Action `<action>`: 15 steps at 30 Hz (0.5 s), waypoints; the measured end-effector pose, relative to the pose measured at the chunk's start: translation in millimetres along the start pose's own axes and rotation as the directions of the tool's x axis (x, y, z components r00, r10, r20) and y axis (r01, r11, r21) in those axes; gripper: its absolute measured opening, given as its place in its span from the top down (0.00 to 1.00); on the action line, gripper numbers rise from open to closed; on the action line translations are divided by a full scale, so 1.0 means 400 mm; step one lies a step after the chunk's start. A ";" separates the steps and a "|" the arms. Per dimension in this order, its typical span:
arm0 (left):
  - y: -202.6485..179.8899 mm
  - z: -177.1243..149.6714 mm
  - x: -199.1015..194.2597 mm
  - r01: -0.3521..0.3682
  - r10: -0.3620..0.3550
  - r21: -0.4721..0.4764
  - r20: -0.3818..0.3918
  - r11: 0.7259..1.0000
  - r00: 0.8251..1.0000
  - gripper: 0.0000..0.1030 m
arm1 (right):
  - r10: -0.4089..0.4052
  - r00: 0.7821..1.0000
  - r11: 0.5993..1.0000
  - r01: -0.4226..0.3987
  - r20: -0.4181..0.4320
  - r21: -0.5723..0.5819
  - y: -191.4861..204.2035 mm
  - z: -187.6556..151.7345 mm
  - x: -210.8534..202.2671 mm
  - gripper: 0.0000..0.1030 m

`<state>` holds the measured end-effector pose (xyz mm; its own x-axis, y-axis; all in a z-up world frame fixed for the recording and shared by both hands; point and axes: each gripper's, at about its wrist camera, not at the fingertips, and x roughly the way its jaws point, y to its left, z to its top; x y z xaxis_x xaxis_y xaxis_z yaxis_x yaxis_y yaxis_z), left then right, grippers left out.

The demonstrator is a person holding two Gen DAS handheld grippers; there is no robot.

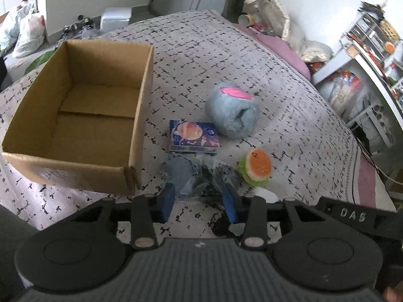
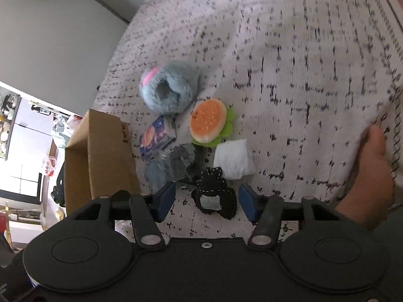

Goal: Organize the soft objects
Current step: 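Lower the left tool onto the black bag and close on it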

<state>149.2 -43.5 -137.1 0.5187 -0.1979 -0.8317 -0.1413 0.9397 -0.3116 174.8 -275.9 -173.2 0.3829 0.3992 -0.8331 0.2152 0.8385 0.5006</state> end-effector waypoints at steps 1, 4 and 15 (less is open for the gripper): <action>0.004 0.000 0.003 -0.001 0.001 -0.015 0.005 1.000 1.000 0.64 | -0.004 1.000 1.000 0.004 -0.003 0.005 -0.001 0.001 0.009 0.47; 0.010 0.002 0.010 0.003 -0.002 -0.054 0.024 0.999 1.000 0.64 | -0.003 1.000 1.000 0.003 -0.012 0.006 0.003 0.002 0.027 0.48; -0.006 0.021 0.068 0.033 -0.034 -0.109 -0.007 0.993 0.999 0.64 | -0.004 0.999 0.991 0.011 -0.055 0.135 -0.015 0.013 0.099 0.51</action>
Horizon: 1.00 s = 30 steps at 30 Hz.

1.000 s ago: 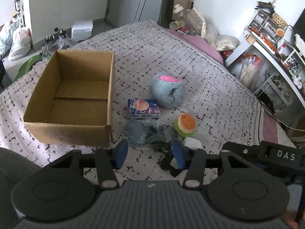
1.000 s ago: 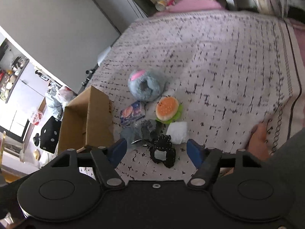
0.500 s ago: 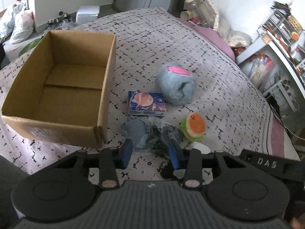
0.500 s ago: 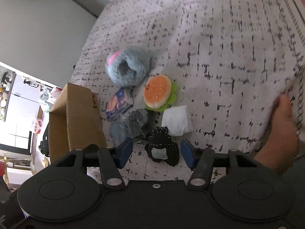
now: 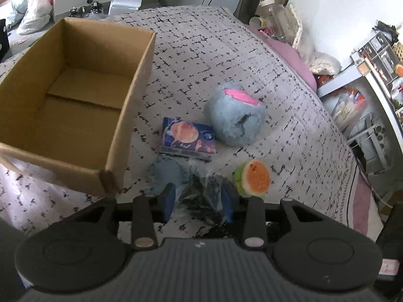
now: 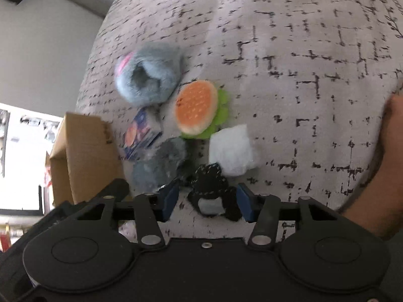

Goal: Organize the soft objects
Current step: 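Lower the left tool onto the black bag and close on it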

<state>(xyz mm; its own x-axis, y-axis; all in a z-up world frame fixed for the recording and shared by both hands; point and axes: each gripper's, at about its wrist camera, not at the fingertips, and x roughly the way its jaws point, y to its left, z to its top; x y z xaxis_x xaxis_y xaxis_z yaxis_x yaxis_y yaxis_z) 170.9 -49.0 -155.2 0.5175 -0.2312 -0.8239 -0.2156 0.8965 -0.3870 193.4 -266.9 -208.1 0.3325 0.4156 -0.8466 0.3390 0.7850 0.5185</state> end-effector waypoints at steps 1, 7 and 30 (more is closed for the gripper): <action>-0.002 0.002 0.005 -0.002 0.002 -0.005 -0.001 1.000 1.000 0.64 | 0.005 1.000 1.000 -0.005 -0.004 0.010 -0.001 0.001 0.006 0.51; -0.005 0.012 0.046 0.007 -0.008 -0.021 -0.049 1.000 0.999 0.60 | -0.014 0.999 0.999 0.015 -0.030 0.033 -0.001 0.000 0.051 0.51; -0.016 0.020 0.162 -0.022 0.029 0.046 -0.161 0.999 0.987 0.48 | 0.027 0.996 0.999 -0.029 0.086 0.019 -0.011 -0.012 0.004 0.91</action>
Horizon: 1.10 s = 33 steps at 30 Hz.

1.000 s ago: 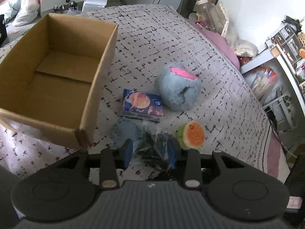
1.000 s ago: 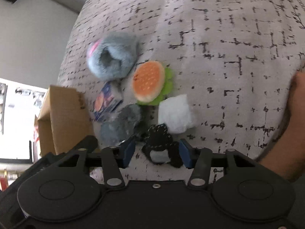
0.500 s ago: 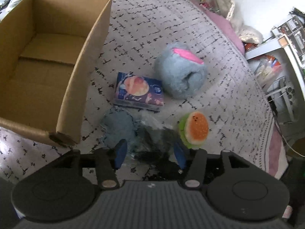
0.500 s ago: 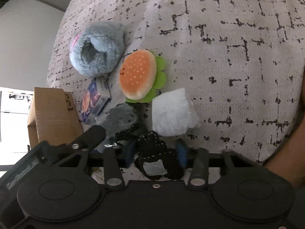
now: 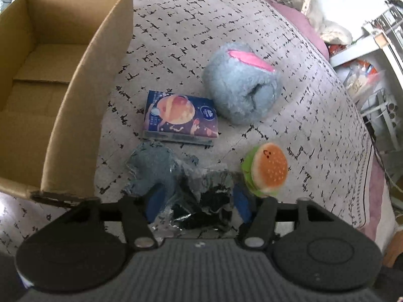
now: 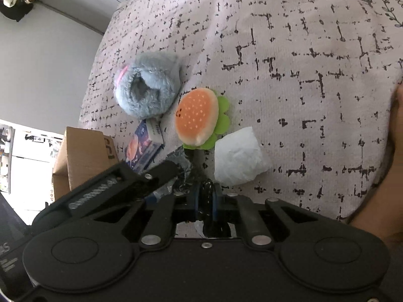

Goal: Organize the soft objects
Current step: 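Lower the left tool onto the black bag and close on it, then carry the black bag with the left tool into the cardboard box and release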

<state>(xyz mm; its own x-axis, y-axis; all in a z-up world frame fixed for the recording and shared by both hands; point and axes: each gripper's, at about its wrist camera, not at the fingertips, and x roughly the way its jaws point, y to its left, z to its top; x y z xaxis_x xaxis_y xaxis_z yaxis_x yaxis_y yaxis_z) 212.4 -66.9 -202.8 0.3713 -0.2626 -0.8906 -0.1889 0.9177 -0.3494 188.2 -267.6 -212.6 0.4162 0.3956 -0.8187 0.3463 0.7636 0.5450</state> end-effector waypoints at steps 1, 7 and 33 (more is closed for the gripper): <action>0.000 -0.002 0.000 0.001 -0.001 0.002 0.002 1.000 1.000 0.57 | 0.002 1.000 1.000 -0.002 0.005 0.004 -0.001 0.001 -0.004 0.91; 0.007 -0.002 -0.055 0.001 0.001 -0.016 0.083 1.000 0.997 0.79 | 0.042 0.999 0.999 -0.042 0.027 0.011 -0.002 0.000 -0.031 0.91; 0.052 0.000 -0.292 -0.021 0.032 -0.041 0.290 0.999 0.956 0.79 | 0.238 0.952 0.956 -0.195 0.194 -0.218 0.095 -0.008 -0.137 0.91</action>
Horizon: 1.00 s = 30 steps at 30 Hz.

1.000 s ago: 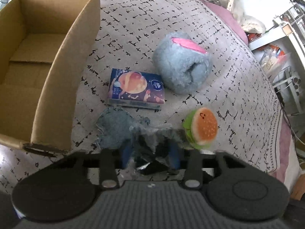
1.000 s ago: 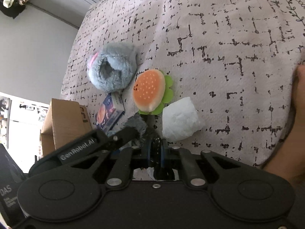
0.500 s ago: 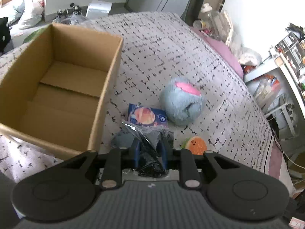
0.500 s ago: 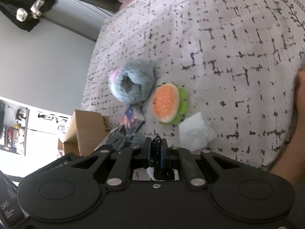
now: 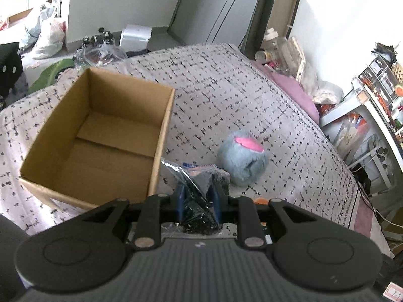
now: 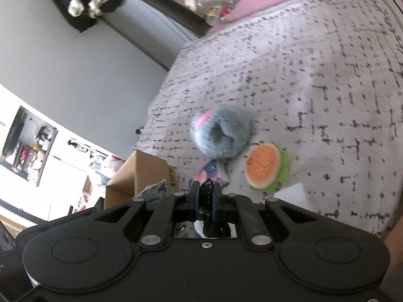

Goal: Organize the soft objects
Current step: 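Carry the black bag with the left tool into the cardboard box and release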

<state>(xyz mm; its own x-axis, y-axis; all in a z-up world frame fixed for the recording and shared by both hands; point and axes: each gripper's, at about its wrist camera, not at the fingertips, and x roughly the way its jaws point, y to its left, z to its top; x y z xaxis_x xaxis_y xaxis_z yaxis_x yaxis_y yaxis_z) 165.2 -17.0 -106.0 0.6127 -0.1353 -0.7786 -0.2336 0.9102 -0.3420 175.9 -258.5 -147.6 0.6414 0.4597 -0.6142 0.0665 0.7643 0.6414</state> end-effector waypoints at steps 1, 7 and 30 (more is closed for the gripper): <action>0.001 0.002 -0.005 -0.003 0.003 0.001 0.004 1.000 1.000 0.79 | 0.011 1.000 1.000 -0.011 0.006 -0.010 0.004 -0.001 -0.003 0.91; 0.015 0.018 -0.052 -0.014 0.013 0.007 0.044 1.000 0.999 0.79 | 0.071 0.996 0.994 -0.066 0.053 -0.092 0.045 0.001 -0.013 0.91; 0.131 0.083 -0.153 -0.078 0.080 -0.023 0.146 0.997 0.986 0.79 | 0.228 0.972 0.927 -0.199 0.056 -0.318 0.208 0.008 0.031 0.91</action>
<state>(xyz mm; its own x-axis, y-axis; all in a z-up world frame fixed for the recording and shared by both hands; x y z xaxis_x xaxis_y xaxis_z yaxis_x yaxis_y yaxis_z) 140.7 52.1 -58.8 0.6956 -0.0031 -0.7184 -0.2977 0.9088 -0.2922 191.9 -190.9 -100.3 0.6814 0.5955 -0.4254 -0.3090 0.7610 0.5704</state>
